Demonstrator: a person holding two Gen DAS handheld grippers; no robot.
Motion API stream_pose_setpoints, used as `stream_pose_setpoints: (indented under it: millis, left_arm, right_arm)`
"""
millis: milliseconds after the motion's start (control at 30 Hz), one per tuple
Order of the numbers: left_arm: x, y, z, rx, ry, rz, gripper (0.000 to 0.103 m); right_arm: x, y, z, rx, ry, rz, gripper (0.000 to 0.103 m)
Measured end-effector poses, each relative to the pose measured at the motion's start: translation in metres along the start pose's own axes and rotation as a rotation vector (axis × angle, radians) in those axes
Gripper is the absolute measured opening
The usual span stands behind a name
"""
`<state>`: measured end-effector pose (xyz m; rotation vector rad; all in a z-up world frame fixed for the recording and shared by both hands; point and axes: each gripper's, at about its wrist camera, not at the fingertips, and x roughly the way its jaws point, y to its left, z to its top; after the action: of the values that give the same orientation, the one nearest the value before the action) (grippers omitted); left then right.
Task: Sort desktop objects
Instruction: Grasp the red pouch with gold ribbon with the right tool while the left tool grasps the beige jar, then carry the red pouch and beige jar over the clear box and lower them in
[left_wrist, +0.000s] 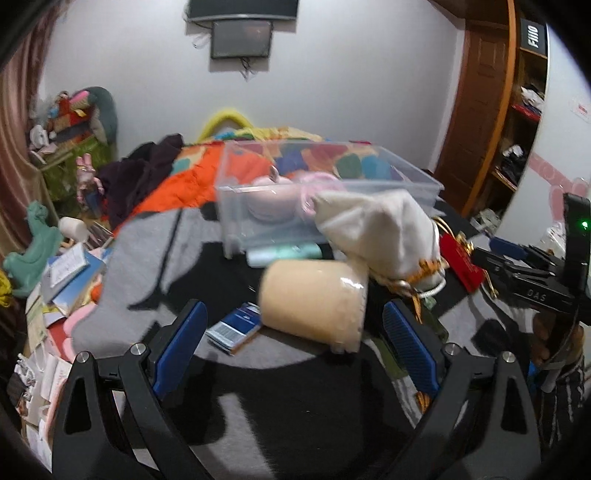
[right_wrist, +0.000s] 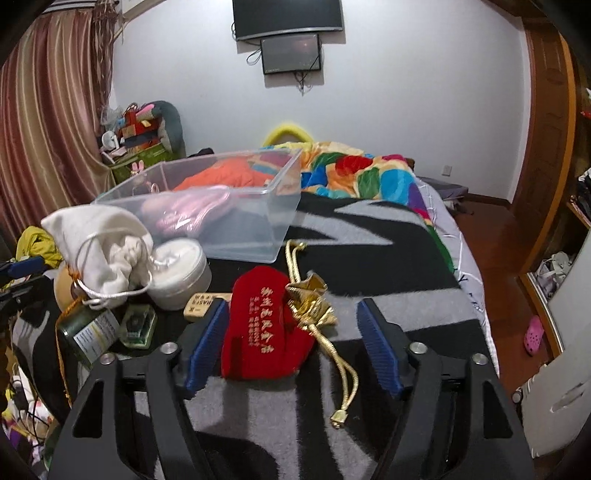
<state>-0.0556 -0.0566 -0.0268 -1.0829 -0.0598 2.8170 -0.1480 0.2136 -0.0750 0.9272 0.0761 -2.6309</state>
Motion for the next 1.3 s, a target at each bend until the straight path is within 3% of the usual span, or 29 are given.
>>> stream_pose_setpoints:
  millis: [133,333,533,633,700,800,1033,1300]
  left_arm:
    - [0.011,-0.004,0.002,0.015,0.015,0.014,0.097]
    - [0.028,0.001,0.006,-0.026,0.029,0.007,0.097]
    - [0.036,0.002,0.009,-0.059,0.016,-0.010,0.097]
    - [0.040,-0.001,0.010,-0.056,0.012,-0.005,0.094]
    - [0.042,-0.003,0.011,-0.049,0.012,-0.006,0.082]
    - [0.044,-0.007,0.012,-0.047,0.007,-0.016,0.074]
    - [0.035,-0.009,0.007,-0.046,-0.021,-0.001,0.070]
    - [0.019,-0.004,0.001,-0.067,-0.054,0.029,0.067]
  right_arm:
    - [0.008,0.004,-0.007,-0.007,0.006,0.002,0.081]
    - [0.023,0.005,-0.015,-0.014,0.063,0.012,0.081]
    - [0.025,0.002,-0.018,0.006,0.059,0.049,0.080]
    - [0.027,0.001,-0.018,0.019,0.064,0.056,0.076]
    - [0.027,0.001,-0.018,0.017,0.060,0.055,0.072]
    - [0.026,0.003,-0.018,0.009,0.058,0.051,0.063]
    - [0.022,0.001,-0.017,0.007,0.050,0.059,0.027]
    - [0.018,-0.007,-0.012,0.051,0.017,0.062,0.021]
